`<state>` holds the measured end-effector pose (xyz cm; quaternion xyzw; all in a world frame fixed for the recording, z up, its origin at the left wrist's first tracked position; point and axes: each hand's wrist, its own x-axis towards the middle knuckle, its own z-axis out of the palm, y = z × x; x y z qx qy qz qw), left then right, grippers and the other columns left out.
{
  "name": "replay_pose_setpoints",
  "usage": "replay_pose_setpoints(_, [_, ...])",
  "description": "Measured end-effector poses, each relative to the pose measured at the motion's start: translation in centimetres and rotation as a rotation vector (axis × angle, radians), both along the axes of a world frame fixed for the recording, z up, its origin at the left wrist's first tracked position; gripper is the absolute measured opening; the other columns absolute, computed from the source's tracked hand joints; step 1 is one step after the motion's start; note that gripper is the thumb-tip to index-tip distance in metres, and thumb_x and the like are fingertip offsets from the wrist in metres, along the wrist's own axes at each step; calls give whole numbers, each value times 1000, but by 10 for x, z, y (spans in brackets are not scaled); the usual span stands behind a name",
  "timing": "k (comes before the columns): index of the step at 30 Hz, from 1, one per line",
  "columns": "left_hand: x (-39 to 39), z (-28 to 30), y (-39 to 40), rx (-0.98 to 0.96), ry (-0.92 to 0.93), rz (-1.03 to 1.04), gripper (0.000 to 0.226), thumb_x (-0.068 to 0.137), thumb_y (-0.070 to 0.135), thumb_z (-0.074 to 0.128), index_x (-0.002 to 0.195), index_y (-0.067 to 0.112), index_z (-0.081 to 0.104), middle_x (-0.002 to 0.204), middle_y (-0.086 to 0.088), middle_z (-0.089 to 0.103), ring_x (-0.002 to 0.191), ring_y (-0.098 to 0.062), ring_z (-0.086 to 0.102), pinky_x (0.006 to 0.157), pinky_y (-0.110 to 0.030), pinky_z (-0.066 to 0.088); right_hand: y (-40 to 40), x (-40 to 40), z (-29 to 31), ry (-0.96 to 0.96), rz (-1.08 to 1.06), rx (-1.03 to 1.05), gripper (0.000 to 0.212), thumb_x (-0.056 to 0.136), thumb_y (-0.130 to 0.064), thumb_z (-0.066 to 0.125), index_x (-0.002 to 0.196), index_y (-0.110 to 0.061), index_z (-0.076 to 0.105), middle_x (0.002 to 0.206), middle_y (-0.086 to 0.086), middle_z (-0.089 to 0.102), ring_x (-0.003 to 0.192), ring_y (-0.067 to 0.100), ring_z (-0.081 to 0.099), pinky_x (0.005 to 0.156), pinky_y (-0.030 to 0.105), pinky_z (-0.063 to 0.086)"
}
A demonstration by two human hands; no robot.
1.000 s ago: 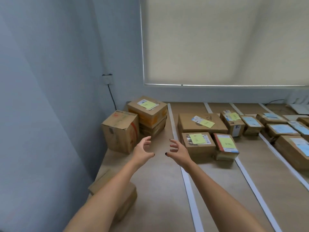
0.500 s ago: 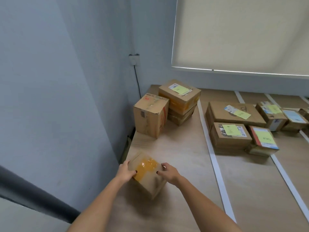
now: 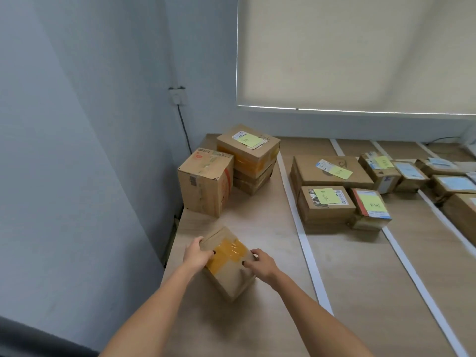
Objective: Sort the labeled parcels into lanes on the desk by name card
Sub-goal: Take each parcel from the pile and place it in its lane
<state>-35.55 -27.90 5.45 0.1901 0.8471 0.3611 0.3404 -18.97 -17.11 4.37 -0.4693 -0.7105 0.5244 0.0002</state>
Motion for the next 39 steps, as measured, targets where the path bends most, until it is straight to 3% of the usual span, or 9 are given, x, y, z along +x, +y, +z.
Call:
replay_pose_setpoints(5, [32,29,56,49,96,-62,60,85,6,57,140,16,38,138,-11,35,110,-29,50,90,-38,50,30,41,15,102,-105,-47,45,87,-24,59,130,-13,46,120,8,54,100,22,56,82,31,51])
replay_pose_setpoints(13, [123,53,146,138,178,-164,55,80,5,59,130,24,48,129,-9,39,109,-26,48,91,-39,49,90,139,27,207,-200,-76,45,87,-28,60,129,-17,49,102,5,57,80,13,59,64,21,51])
replay_pose_setpoints(17, [178,52,183,102,231,-216,57,80,10,63,133,22,46,128,-11,47,117,-28,46,101,-42,43,129,193,25,174,-204,-64,44,87,-27,58,129,-18,49,111,10,58,90,19,58,61,23,52])
replay_pose_setpoints(22, [233,45,212,6,149,-203,62,85,25,65,139,16,37,135,-11,43,125,-28,41,104,-41,39,178,262,17,163,-306,-145,45,89,-26,60,131,-15,48,126,10,52,101,23,56,67,24,51])
replay_pose_setpoints(26, [260,37,217,-3,43,-126,48,94,29,52,137,9,44,138,-10,46,127,-28,40,102,-37,36,198,302,10,156,-324,-220,36,92,-21,57,127,-12,52,116,14,55,92,23,57,62,25,51])
replay_pose_setpoints(30, [275,30,215,-83,77,-180,35,98,33,42,129,24,55,132,-8,47,128,-31,31,113,-46,22,204,324,1,134,-305,-280,29,94,-11,46,121,-10,56,101,14,57,70,20,49,51,24,43])
replay_pose_setpoints(33, [281,30,216,-77,32,-212,39,96,35,45,133,23,50,129,-7,40,112,-25,44,106,-41,36,204,328,-2,147,-310,-377,28,93,-7,40,113,-8,60,89,11,50,66,20,42,52,26,38])
replay_pose_setpoints(36, [279,32,218,-59,25,-164,44,95,38,49,134,18,50,133,-8,41,111,-25,48,100,-37,40,212,329,3,193,-342,-435,17,93,-17,45,90,-9,59,81,9,41,62,19,35,52,27,32])
replay_pose_setpoints(39, [279,34,226,-51,-28,-115,41,95,40,47,130,18,51,117,-1,53,97,-17,51,78,-27,41,224,329,14,214,-401,-456,20,93,-31,44,91,-13,55,88,8,47,63,19,42,52,26,37])
